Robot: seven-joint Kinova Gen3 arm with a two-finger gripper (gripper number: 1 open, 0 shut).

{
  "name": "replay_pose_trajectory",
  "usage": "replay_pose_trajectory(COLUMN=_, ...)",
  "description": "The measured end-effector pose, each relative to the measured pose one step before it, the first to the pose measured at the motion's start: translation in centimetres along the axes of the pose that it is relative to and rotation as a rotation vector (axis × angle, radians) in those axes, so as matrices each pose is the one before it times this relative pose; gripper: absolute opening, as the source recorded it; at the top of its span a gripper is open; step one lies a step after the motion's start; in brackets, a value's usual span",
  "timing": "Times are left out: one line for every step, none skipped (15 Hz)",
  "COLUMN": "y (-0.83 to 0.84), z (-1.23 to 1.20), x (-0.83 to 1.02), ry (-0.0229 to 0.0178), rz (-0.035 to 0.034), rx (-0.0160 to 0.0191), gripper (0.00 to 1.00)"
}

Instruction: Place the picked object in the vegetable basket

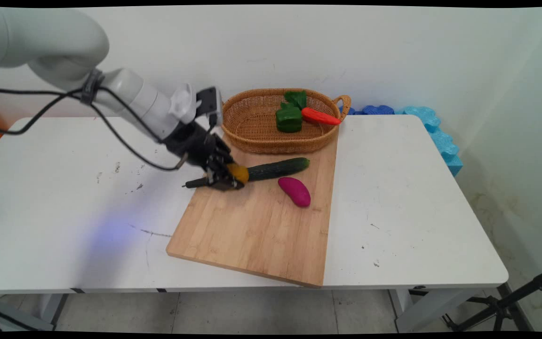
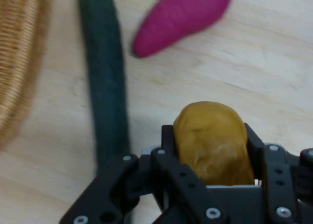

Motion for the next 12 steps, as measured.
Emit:
replay_pose_trajectory(y=-0.468, z=-0.096, x=0.311, ry=0.00292, rz=0.00415, rx=0.00540, gripper=0.00)
replay_pose_trajectory(y=-0.762, z=-0.145, x=0.400, ry=0.00403, rz=0.00516, rx=0.00959, gripper=0.00)
replay_pose_trajectory(y=-0.503, z=-0.064, x=0.267, ry=0.00239, rz=0.00359, rx=0.00598, gripper=0.00)
replay_pose_trajectory(y=-0.851, z=-0.067, x=0.441, ry=0.00390, rz=0.00645, rx=0.01007, gripper=0.00)
replay_pose_trajectory(y=-0.842, z=-0.047, x=0.400, ry=0.00345, rz=0.00631, rx=0.01013, gripper=0.00)
replay_pose_trajectory(y=-1.130, z=-0.015, x=0.497, ry=0.00394, rz=0.00826, rx=0.01372, gripper=0.00)
replay_pose_trajectory(y=-0.892, z=0.028, x=0.374, ry=0.00288, rz=0.00634, rx=0.01072, gripper=0.00)
replay_pose_trajectory(y=-0.583, z=0.022, x=0.224, ry=0.00184, rz=0.00356, rx=0.00713, gripper=0.00)
replay_pose_trajectory(y=-0.938, z=0.086, x=0.285, ry=0.00222, rz=0.00371, rx=0.01137, gripper=0.00)
replay_pose_trajectory(y=-0.607, z=0.069, x=0.192, ry=0.00141, rz=0.00244, rx=0.00715, gripper=0.00)
replay_pose_trajectory(y=-0.926, z=0.156, x=0.279, ry=0.00139, rz=0.00324, rx=0.01056, gripper=0.00)
replay_pose_trajectory(y=-0.595, z=0.127, x=0.199, ry=0.00097, rz=0.00268, rx=0.00657, gripper=0.00)
